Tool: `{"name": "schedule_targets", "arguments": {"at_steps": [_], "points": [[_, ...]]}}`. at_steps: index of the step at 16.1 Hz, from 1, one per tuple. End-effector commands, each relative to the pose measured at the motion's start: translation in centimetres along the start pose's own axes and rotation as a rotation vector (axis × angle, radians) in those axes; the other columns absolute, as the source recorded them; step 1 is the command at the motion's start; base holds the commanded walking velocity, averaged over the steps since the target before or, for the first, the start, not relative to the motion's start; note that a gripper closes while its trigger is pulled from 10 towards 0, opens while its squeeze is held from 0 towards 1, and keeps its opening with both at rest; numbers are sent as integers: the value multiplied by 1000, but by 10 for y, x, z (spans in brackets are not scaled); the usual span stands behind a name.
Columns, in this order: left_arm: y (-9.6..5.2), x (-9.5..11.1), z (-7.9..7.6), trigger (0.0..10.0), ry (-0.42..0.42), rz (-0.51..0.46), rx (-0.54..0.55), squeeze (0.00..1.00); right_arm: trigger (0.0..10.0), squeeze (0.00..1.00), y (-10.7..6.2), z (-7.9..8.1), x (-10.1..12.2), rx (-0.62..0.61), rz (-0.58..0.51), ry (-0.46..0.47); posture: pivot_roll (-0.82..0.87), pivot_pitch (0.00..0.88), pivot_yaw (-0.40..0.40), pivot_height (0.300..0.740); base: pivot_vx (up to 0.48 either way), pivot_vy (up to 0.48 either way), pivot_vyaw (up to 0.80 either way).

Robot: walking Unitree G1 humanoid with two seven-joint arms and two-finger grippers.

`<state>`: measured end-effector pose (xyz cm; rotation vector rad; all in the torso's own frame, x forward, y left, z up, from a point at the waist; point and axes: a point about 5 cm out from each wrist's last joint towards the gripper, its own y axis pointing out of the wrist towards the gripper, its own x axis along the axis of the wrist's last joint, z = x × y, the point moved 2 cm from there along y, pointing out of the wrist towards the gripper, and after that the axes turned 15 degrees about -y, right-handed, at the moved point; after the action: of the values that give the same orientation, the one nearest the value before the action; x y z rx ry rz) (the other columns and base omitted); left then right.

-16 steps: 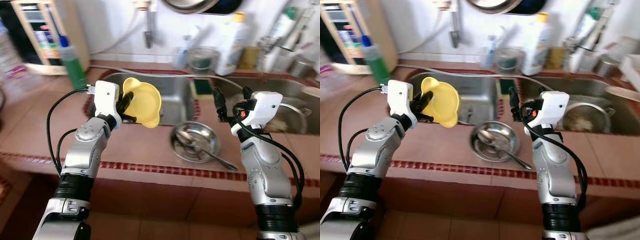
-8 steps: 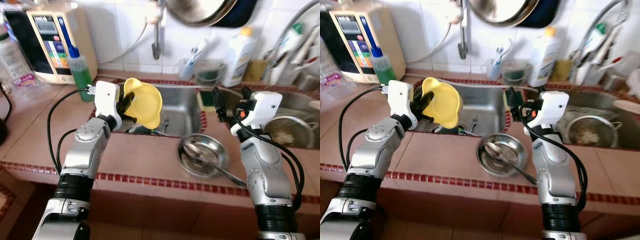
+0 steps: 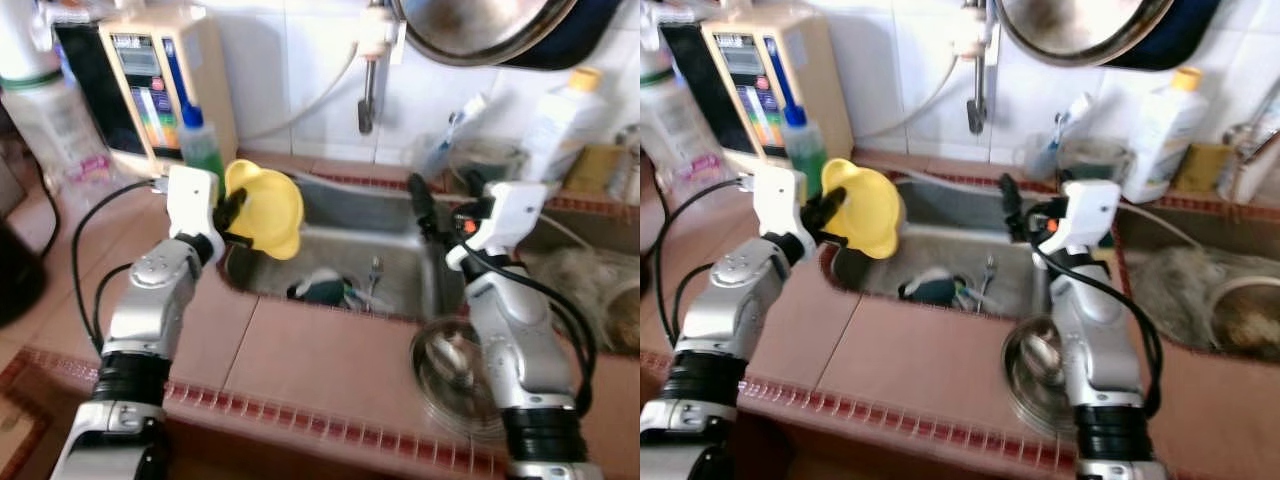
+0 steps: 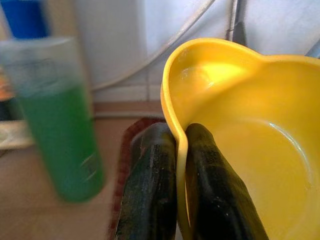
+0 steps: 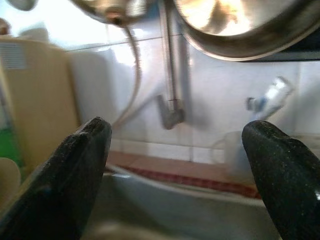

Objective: Kitchen organization

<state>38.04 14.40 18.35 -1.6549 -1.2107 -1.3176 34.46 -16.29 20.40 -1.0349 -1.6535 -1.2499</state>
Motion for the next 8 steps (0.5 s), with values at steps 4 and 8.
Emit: {"name": "schedule_targets", "arguments": {"at_steps": [4,8], "points": [[4,-1,-15,10000,31,29,-59,0,10000,0,-1,-6,0,-29,2,15,-161,0,45,740,0,0,0],[4,-12,-20,10000,135,109,-99,0,10000,0,-2,-6,-7,-31,58,-2,-161,1,46,740,0,0,0]]}}
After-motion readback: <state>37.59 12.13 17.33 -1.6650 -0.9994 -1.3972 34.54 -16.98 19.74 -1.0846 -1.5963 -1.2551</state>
